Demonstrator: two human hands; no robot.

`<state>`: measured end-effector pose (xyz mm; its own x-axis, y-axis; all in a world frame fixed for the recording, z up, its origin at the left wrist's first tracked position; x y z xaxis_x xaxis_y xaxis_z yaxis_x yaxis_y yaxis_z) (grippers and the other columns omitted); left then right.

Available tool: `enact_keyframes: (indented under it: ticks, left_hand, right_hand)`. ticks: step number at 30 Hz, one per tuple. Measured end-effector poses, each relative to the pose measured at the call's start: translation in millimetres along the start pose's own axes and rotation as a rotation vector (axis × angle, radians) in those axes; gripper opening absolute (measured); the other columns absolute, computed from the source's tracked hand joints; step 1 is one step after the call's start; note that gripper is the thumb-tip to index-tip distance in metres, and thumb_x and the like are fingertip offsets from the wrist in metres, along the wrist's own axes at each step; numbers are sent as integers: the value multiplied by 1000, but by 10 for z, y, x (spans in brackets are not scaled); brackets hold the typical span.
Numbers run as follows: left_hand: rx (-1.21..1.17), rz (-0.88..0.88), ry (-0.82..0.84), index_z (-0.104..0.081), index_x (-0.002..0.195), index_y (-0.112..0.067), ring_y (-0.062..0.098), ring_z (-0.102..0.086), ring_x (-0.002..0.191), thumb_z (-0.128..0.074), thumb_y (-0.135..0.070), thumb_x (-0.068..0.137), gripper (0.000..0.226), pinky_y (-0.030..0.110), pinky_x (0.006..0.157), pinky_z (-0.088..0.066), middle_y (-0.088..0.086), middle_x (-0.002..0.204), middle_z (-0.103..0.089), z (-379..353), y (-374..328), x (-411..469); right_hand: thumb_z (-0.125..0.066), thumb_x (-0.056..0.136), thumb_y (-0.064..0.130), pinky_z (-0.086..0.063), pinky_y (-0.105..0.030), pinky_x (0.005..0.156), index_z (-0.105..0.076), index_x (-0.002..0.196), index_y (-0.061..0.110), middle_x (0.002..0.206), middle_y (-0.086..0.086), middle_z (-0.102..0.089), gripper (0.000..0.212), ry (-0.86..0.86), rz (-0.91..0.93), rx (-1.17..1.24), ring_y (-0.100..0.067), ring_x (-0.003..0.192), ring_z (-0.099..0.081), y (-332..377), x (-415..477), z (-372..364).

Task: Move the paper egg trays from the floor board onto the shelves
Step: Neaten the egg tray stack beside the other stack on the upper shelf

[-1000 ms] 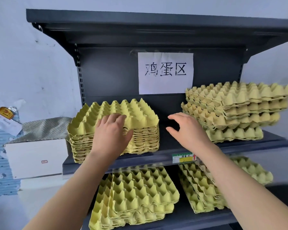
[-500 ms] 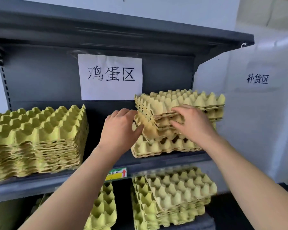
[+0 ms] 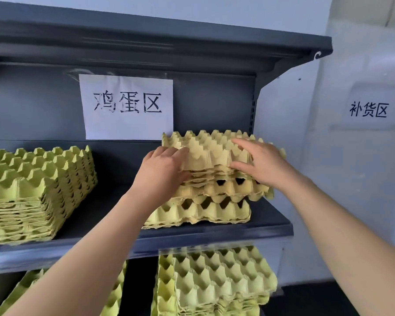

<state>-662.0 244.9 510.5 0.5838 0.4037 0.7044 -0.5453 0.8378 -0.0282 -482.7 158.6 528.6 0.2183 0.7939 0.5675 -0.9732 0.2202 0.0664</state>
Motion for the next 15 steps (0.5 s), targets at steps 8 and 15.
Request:
enact_keyframes:
  ticks: [8, 15]
  left_hand:
    - [53, -13, 55, -23, 149, -20, 19, -36, 126, -64, -56, 81, 87, 30, 99, -36, -2, 126, -56, -163, 2, -85]
    - [-51, 6, 33, -23, 150, -23, 17, -28, 129, -70, -42, 81, 85, 32, 100, -37, -2, 128, -53, -136, 51, -16]
  right_hand:
    - [-62, 84, 50, 0, -45, 116, -41, 140, 34, 156, 0, -19, 62, 24, 76, -43, -26, 140, -19, -137, -154, -163]
    - [-68, 80, 43, -22, -40, 107, -44, 135, 40, 132, 1, -53, 60, -81, 64, -46, -20, 129, -31, -191, -129, -54]
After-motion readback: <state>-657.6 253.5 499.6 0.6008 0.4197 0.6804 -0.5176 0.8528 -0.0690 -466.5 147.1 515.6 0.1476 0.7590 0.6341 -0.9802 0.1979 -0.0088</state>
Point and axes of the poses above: each hand's wrist, its own x-axis towards the middle knuckle, its own z-axis out of the back of the hand, y = z × x, the point moved 9 cm from there along x, towards the middle knuckle
